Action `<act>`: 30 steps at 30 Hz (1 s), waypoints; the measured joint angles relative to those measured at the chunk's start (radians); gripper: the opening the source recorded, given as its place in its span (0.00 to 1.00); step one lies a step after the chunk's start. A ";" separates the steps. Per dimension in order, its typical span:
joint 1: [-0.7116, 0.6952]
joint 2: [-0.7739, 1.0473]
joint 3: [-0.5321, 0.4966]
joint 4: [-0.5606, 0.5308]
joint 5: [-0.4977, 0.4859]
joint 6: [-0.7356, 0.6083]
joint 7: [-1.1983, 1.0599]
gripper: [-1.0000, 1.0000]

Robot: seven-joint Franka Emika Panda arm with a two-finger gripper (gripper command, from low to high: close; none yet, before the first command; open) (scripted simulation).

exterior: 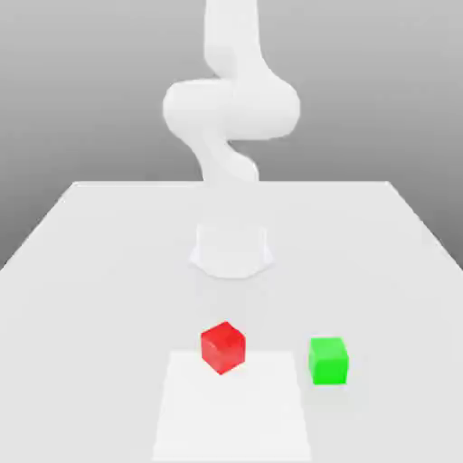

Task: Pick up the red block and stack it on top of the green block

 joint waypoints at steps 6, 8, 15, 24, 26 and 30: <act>0.027 0.177 -0.023 -0.186 -0.062 0.140 -0.153 0.50; 0.034 0.236 -0.039 -0.249 -0.076 0.187 -0.210 0.50; 0.073 0.467 -0.132 -0.487 -0.093 0.376 -0.463 0.50; 0.098 0.759 -0.149 -0.577 0.028 0.618 -0.681 0.50; 0.094 0.814 -0.130 -0.570 0.080 0.665 -0.719 0.50; 0.010 0.911 -0.036 -0.561 0.132 0.750 -0.762 0.00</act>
